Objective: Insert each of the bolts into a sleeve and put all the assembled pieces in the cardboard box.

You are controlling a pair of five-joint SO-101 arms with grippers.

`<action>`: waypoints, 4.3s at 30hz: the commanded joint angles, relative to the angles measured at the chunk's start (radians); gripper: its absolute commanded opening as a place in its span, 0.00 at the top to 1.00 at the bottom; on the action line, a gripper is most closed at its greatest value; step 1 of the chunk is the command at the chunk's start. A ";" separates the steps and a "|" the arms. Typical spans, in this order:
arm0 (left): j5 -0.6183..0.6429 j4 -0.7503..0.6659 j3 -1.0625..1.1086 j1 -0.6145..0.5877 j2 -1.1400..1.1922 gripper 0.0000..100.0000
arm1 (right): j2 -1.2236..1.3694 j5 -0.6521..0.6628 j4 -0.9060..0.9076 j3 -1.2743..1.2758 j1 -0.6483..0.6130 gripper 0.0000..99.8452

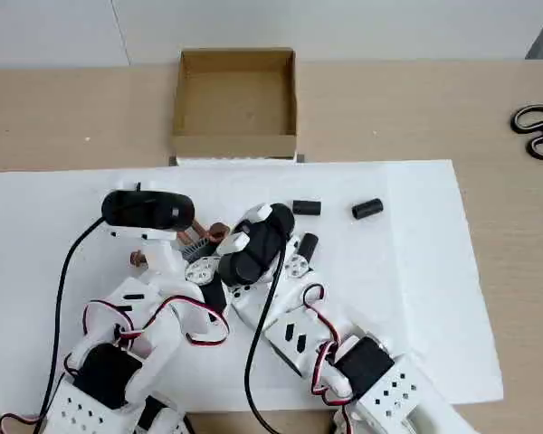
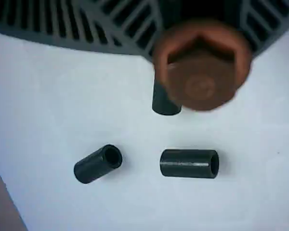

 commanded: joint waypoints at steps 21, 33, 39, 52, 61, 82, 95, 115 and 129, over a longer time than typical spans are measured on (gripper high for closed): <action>-0.176 0.043 -0.044 -0.104 0.008 0.77 | -0.019 0.003 -0.030 -0.098 0.013 1.00; -0.216 0.046 -0.074 -0.144 0.000 0.77 | -0.015 0.003 -0.027 -0.097 0.015 1.00; -0.166 0.048 -0.205 -0.149 0.005 0.77 | -0.019 0.003 -0.035 -0.023 0.019 1.00; -0.212 0.044 -0.162 -0.459 0.006 0.99 | 0.008 -0.094 -0.036 -0.051 0.252 1.00; -0.241 0.048 -0.050 -0.578 0.000 0.99 | 0.670 -0.203 0.035 -0.698 0.407 1.00; -0.141 0.184 -0.054 -0.585 -0.002 0.99 | 1.891 -0.141 0.140 -2.102 0.438 1.00; -0.146 0.183 -0.056 -0.580 -0.002 0.99 | 2.175 -0.146 0.275 -2.340 0.496 0.81; -0.146 0.183 -0.054 -0.580 -0.002 0.99 | 2.178 -0.058 1.110 -2.846 0.492 0.82; -0.146 0.167 -0.051 -0.578 -0.002 0.99 | 2.138 0.173 1.219 -2.736 0.467 0.82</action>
